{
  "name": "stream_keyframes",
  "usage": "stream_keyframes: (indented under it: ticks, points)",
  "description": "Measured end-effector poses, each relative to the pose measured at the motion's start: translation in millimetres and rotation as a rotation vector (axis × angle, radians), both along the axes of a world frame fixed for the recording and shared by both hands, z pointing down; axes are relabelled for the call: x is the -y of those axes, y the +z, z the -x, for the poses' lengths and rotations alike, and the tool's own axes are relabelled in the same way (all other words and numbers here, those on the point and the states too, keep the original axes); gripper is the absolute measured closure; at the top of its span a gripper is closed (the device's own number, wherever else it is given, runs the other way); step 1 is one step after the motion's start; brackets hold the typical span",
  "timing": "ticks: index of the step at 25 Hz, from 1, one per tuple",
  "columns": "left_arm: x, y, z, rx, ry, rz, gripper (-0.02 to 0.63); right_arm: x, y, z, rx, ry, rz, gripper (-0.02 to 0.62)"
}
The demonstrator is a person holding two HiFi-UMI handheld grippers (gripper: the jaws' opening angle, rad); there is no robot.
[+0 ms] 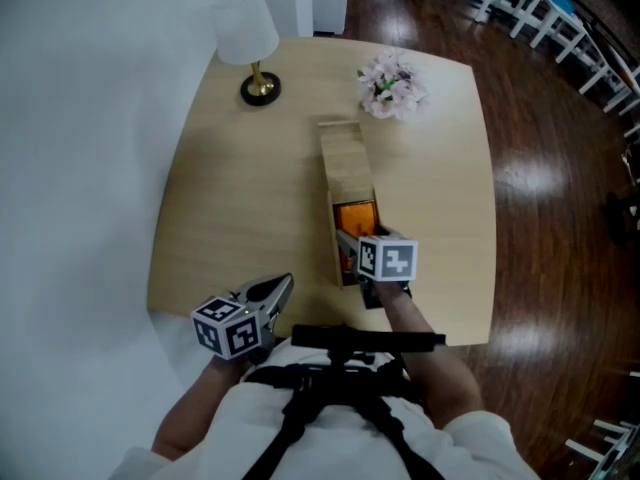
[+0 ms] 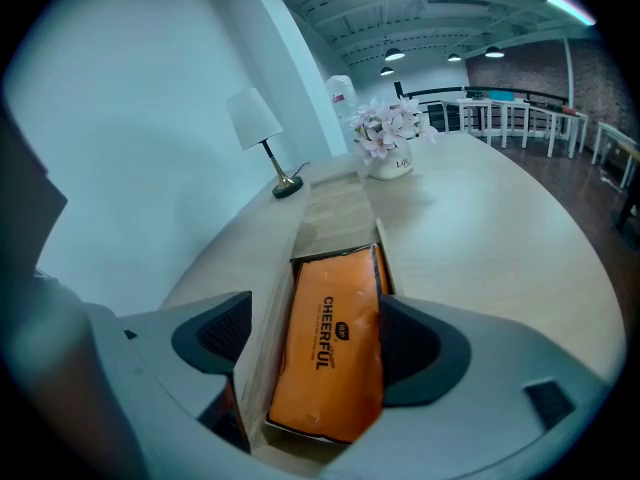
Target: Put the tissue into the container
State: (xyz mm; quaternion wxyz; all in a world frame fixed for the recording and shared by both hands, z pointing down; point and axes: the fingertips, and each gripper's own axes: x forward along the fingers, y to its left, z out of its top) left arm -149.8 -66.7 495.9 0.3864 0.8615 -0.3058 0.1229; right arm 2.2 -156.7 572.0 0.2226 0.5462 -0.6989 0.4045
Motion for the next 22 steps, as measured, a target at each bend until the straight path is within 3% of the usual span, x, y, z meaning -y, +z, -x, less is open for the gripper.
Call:
stream_keyframes:
  ticks: [22]
  points:
    - [6, -14, -28, -0.030, 0.003, -0.035, 0.612, -6, -29, -32, 0.000, 0.001, -0.065, 0.183]
